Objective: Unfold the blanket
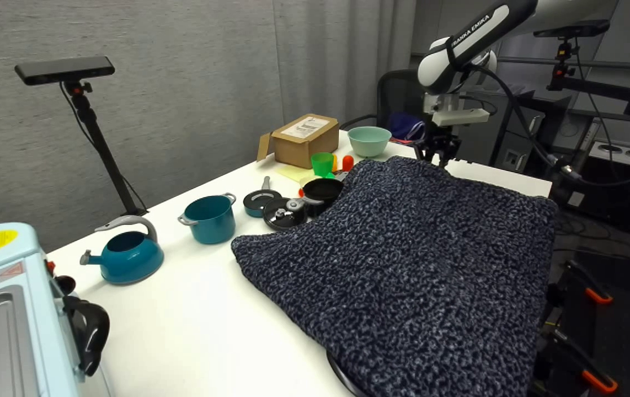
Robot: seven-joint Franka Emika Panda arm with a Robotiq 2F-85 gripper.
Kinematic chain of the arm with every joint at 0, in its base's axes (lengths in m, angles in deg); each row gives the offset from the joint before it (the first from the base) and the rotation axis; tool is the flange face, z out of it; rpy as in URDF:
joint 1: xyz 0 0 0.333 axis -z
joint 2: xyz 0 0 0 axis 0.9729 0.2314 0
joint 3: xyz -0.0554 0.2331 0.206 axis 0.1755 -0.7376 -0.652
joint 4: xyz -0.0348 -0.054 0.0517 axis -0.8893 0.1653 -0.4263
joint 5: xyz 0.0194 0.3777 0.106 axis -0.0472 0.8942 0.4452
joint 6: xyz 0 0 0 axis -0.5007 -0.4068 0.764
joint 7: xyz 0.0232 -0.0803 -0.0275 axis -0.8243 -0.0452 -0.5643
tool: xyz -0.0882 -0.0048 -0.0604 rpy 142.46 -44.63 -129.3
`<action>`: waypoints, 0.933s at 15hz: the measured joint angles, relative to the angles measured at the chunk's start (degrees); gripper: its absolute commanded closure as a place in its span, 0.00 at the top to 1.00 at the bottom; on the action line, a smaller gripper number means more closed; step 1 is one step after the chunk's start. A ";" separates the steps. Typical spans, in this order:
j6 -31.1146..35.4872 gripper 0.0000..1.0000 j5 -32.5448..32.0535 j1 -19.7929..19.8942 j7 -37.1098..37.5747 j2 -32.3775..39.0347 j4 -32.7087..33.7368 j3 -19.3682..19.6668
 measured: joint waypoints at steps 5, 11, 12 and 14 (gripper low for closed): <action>2.67 0.00 -0.04 0.06 -1.60 -1.21 -0.10 0.34; 4.99 0.01 -1.21 0.33 -2.29 -3.24 1.66 1.62; 5.20 0.01 -1.60 0.35 -2.29 -3.27 2.28 1.87; 5.45 0.01 -2.58 0.50 -2.29 -3.23 3.43 2.26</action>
